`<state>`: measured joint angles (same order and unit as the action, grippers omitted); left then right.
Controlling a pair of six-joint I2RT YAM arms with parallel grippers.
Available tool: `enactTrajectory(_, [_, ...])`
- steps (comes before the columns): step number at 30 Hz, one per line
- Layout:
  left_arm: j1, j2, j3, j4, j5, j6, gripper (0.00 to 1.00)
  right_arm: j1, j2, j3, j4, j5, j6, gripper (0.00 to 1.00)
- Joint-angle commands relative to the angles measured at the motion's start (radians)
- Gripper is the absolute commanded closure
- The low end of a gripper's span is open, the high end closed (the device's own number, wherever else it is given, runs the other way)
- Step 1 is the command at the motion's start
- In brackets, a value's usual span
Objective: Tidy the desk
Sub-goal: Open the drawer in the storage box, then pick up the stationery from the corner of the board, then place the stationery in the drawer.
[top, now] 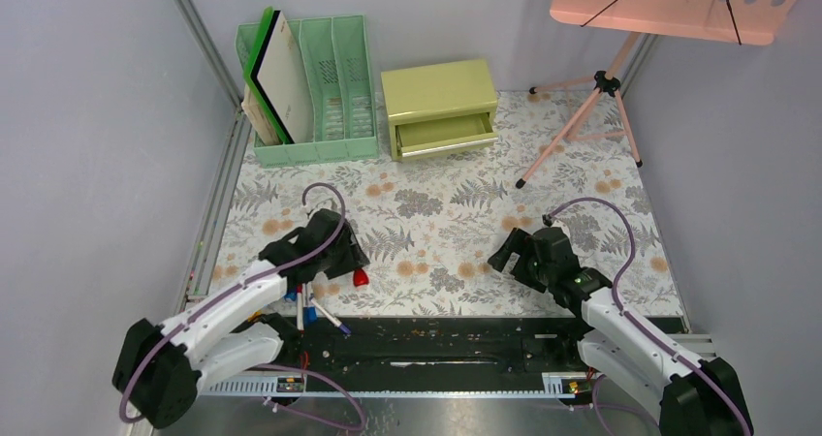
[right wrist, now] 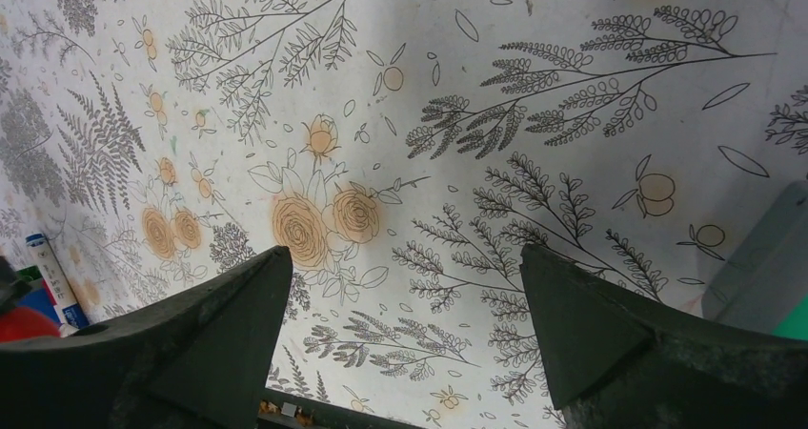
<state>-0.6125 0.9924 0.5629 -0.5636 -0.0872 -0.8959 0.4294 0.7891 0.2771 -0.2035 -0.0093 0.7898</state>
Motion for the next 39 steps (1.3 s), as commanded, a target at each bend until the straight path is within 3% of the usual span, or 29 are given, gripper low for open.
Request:
enactTrajectory(1, [-0.003, -0.127, 0.019, 0.147, 0.12, -0.048, 0.81, -0.001, 0.017, 0.0, 0.019, 0.032, 0.014, 0.02])
enactTrajectory(9, [-0.002, -0.316, -0.064, 0.434, 0.169, -0.078, 0.81, -0.001, 0.039, -0.001, 0.031, 0.029, 0.015, 0.02])
enactTrajectory(17, [-0.003, -0.322, -0.095, 0.669, 0.098, 0.051, 0.81, -0.001, 0.052, 0.002, 0.043, 0.023, 0.012, 0.02])
enactTrajectory(23, [-0.002, -0.226, -0.045, 0.805, 0.121, 0.201, 0.82, -0.001, -0.013, 0.028, -0.019, 0.031, -0.006, 0.03])
enactTrajectory(29, [-0.001, -0.084, 0.053, 0.935, 0.214, 0.36, 0.85, -0.001, -0.219, 0.148, -0.202, 0.115, -0.048, 0.03])
enactTrajectory(34, [-0.001, 0.078, 0.186, 0.969, 0.264, 0.436, 0.85, -0.001, -0.412, 0.257, -0.339, 0.245, -0.1, 0.03])
enactTrajectory(39, [0.006, 0.242, 0.351, 0.968, 0.312, 0.473, 0.87, -0.001, -0.49, 0.336, -0.444, 0.336, -0.154, 0.02])
